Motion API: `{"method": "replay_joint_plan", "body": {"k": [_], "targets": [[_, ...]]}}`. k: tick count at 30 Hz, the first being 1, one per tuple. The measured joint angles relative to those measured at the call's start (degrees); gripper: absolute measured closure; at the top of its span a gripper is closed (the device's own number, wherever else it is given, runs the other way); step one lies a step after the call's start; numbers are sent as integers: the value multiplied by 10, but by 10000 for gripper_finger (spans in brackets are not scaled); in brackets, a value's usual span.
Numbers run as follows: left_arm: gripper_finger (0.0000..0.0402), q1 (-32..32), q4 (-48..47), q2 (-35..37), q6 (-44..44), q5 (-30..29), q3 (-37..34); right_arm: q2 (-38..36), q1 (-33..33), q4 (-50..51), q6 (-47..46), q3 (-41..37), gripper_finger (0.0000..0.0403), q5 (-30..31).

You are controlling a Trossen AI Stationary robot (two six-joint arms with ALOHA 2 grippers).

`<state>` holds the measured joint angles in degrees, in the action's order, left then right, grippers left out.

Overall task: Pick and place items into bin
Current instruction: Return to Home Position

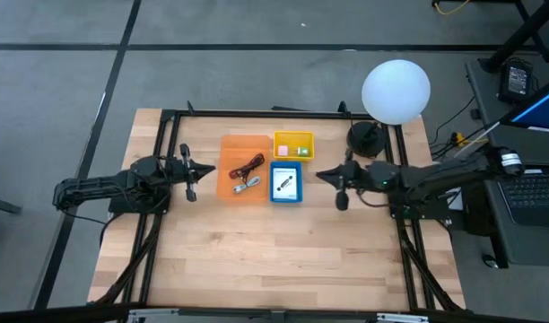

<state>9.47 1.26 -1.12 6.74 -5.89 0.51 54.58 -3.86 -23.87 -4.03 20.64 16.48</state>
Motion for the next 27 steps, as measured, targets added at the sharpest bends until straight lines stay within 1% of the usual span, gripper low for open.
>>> {"method": "replay_joint_plan", "body": {"k": [2, 5, 9, 13, 17, 21, 23, 27], "targets": [[401, 0, 0, 0, 0, 0, 0, -43, 0, -5, 12, -31, 403, -1], [400, 0, 0, 0, 0, -2, 0, -119, 0, 2, 28, -53, 403, -1], [397, 0, 0, 0, 0, -2, 0, -214, 0, 87, 44, -64, 403, -2], [400, 0, 0, 0, 0, -2, 0, -288, 0, 165, 27, -64, 403, -3], [399, 0, 0, 0, 0, -2, 0, -314, 0, 147, 17, -99, 403, -13], [397, 0, 0, 0, 0, -4, 0, -320, 0, 71, 29, -160, 403, -14], [397, 0, 0, 0, 0, -4, 0, -326, 0, 63, 43, -167, 403, -14], [400, 0, 0, 0, 0, -4, 0, -353, 1, 71, 59, -168, 403, -33]]}}
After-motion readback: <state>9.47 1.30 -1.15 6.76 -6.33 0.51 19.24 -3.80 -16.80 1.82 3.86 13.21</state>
